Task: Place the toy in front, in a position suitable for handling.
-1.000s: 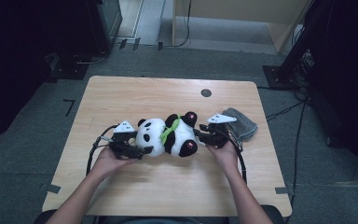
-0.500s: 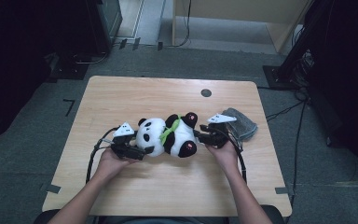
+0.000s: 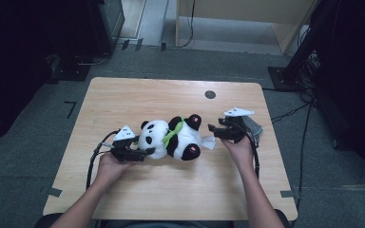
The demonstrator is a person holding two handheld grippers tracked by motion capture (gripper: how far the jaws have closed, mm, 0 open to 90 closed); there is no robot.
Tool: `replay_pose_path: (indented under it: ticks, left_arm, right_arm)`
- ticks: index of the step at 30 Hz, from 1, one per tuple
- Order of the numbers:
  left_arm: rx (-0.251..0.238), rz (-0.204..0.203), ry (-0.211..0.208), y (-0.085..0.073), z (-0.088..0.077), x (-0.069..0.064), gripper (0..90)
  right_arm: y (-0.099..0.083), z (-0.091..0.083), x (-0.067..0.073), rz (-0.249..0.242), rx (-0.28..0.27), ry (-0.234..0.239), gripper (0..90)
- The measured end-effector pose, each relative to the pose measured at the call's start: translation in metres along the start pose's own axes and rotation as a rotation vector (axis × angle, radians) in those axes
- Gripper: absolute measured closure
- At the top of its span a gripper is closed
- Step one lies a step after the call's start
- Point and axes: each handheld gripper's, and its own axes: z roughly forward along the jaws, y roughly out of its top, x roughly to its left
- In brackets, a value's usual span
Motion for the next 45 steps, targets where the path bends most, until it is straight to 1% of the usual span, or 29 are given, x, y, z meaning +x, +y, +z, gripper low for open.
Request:
replay_pose_path:
  ticks: [1, 3, 4, 5, 6, 7, 9, 11, 13, 16, 18, 22, 24, 25, 26, 27, 28, 31, 32, 33, 34, 36, 37, 39, 40, 42, 43, 45]
  left_arm:
    - [0.000, 0.002, -0.001, 0.000, 0.000, 0.000, 26.7]
    - [-0.001, -0.002, -0.006, 0.000, 0.000, 0.001, 26.4]
    - [-0.002, -0.022, -0.011, 0.000, 0.000, 0.002, 26.1]
    - [-0.002, -0.021, -0.012, 0.000, 0.000, 0.002, 26.0]
    - [-0.002, -0.021, -0.012, 0.000, 0.000, 0.002, 26.0]
    - [0.000, -0.011, -0.011, 0.000, 0.000, 0.002, 26.0]
    - [0.004, -0.013, -0.008, 0.000, 0.000, 0.001, 25.8]
    - [0.008, -0.015, -0.004, 0.001, 0.000, 0.001, 25.7]
    - [0.011, -0.014, -0.002, 0.001, 0.000, 0.000, 25.6]
    - [0.013, -0.018, -0.003, 0.001, 0.000, 0.001, 24.8]
    - [0.012, -0.022, -0.002, 0.001, 0.000, 0.001, 24.0]
    - [0.014, -0.027, 0.000, 0.002, 0.000, 0.000, 23.5]
    - [0.014, -0.032, 0.001, 0.002, 0.000, 0.000, 23.4]
    - [0.013, -0.036, 0.001, 0.002, 0.000, 0.000, 23.3]
    - [0.014, -0.037, 0.001, 0.002, 0.000, 0.000, 23.3]
    - [0.014, -0.037, 0.001, 0.002, 0.000, 0.000, 23.1]
    - [0.014, -0.042, -0.001, 0.003, 0.000, 0.000, 22.6]
    - [0.016, -0.042, -0.017, 0.003, 0.000, 0.002, 21.0]
    - [0.016, -0.040, -0.019, 0.003, 0.000, 0.002, 20.8]
    - [0.016, -0.041, -0.021, 0.003, 0.000, 0.003, 20.8]
    - [0.016, -0.041, -0.021, 0.003, 0.000, 0.003, 20.8]
    - [0.015, -0.036, -0.023, 0.002, 0.000, 0.003, 20.9]
    - [0.016, -0.032, -0.021, 0.002, 0.000, 0.003, 21.0]
    - [0.016, -0.029, -0.019, 0.002, 0.000, 0.002, 21.0]
    - [0.016, -0.030, -0.017, 0.002, 0.000, 0.002, 21.1]
    - [0.016, -0.030, -0.017, 0.002, 0.000, 0.002, 21.1]
    - [0.015, -0.031, -0.017, 0.002, 0.000, 0.002, 21.3]
    - [0.014, -0.032, -0.017, 0.002, 0.000, 0.002, 21.4]
  right_arm:
    - [0.002, -0.001, -0.006, 0.000, -0.006, -0.021, 39.5]
    - [0.005, -0.002, -0.019, 0.020, 0.001, -0.030, 38.6]
    - [0.005, -0.002, -0.026, 0.029, 0.001, -0.040, 38.9]
    - [0.004, -0.002, -0.033, 0.038, 0.001, -0.051, 39.6]
    - [0.004, -0.002, -0.033, 0.038, 0.001, -0.051, 39.6]
    - [0.002, -0.005, -0.047, 0.062, -0.009, -0.066, 40.3]
    - [0.000, -0.008, -0.060, 0.088, -0.026, -0.075, 40.8]
    - [-0.003, -0.012, -0.070, 0.101, -0.036, -0.097, 40.8]
    - [-0.005, -0.016, -0.076, 0.120, -0.036, -0.105, 40.9]
    - [-0.010, -0.019, -0.081, 0.105, -0.022, -0.131, 40.7]
    - [-0.016, -0.019, -0.085, 0.094, 0.010, -0.154, 40.7]
    - [-0.027, -0.013, -0.092, 0.107, 0.069, -0.162, 41.6]
    - [-0.030, -0.008, -0.094, 0.112, 0.093, -0.156, 43.2]
    - [-0.032, -0.006, -0.095, 0.114, 0.102, -0.157, 44.4]
    - [-0.033, -0.004, -0.096, 0.120, 0.112, -0.151, 47.6]
    - [-0.033, -0.004, -0.096, 0.120, 0.112, -0.151, 47.6]
    - [-0.035, 0.000, -0.097, 0.125, 0.136, -0.143, 50.7]
    - [-0.039, 0.004, -0.098, 0.103, 0.173, -0.138, 58.5]
    - [-0.039, 0.004, -0.098, 0.103, 0.176, -0.135, 62.3]
    - [-0.039, 0.003, -0.099, 0.112, 0.178, -0.130, 65.0]
    - [-0.039, 0.002, -0.100, 0.126, 0.176, -0.121, 70.2]
    - [-0.039, 0.000, -0.101, 0.151, 0.169, -0.105, 74.3]
    - [-0.038, -0.001, -0.102, 0.160, 0.172, -0.099, 75.2]
    - [-0.038, -0.001, -0.102, 0.162, 0.171, -0.098, 75.6]
    - [-0.037, -0.003, -0.101, 0.177, 0.172, -0.098, 76.5]
    - [-0.036, -0.004, -0.101, 0.179, 0.167, -0.096, 76.7]
    - [-0.033, -0.008, -0.099, 0.183, 0.153, -0.092, 77.0]
    - [-0.031, -0.011, -0.098, 0.187, 0.141, -0.093, 77.0]
